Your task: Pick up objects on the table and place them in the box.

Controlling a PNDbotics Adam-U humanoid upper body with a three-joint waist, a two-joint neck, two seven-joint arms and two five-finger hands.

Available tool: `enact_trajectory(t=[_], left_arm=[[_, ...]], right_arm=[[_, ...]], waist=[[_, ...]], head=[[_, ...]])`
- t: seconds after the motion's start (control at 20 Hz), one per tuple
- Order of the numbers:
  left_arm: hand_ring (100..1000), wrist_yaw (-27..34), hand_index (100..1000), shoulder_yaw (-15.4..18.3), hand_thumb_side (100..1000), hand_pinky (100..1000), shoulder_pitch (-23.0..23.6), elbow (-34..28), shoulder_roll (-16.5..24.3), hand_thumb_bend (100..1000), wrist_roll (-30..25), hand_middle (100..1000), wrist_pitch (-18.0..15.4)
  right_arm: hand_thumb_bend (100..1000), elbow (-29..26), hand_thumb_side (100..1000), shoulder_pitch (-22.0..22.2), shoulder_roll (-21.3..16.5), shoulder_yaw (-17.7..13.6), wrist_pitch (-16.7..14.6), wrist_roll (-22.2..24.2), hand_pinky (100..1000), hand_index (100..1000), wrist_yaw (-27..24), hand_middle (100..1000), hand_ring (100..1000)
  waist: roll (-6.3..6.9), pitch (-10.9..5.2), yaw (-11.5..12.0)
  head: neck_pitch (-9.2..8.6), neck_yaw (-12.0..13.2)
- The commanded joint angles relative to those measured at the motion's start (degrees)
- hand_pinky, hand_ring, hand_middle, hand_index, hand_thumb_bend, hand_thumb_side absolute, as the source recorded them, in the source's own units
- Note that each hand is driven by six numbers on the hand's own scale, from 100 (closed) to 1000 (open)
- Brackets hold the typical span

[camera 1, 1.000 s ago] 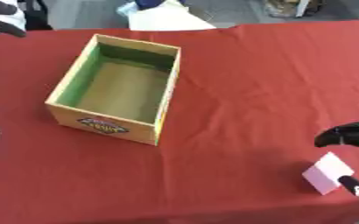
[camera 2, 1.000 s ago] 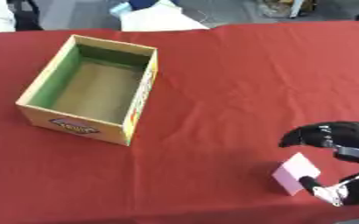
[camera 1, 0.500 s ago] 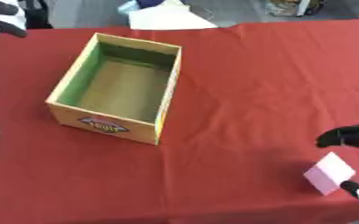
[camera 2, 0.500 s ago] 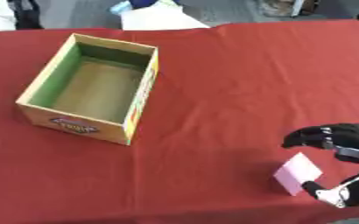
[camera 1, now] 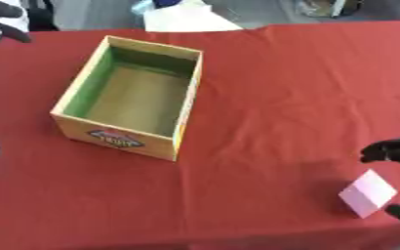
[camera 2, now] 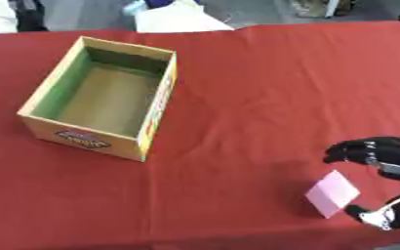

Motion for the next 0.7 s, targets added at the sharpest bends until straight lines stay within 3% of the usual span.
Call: enact_trajectory(t=[0.05, 0.7], left_arm=[[680, -0.1, 785, -0.1, 758, 531, -0.7, -1.0, 0.4, 100, -0.5, 589, 0.0], [681, -0.2, 786, -0.2, 760, 528, -1.1, -1.0, -0.1, 100, -1.6, 589, 0.1]], right_arm=[[389, 0.6, 534, -0.9, -1.8, -0.4, -1.1, -0.7, 916, 941, 2.5, 910, 923], [378, 6.4, 536, -2.6, -1.4, 3.0, -5.0, -3.0, 907, 934, 4.6, 892, 906]], waist=[[0.11, -0.42, 0.0], [0.78, 0.58, 0.5]], head=[[-0.33, -0.1], [-0.56, -0.6]])
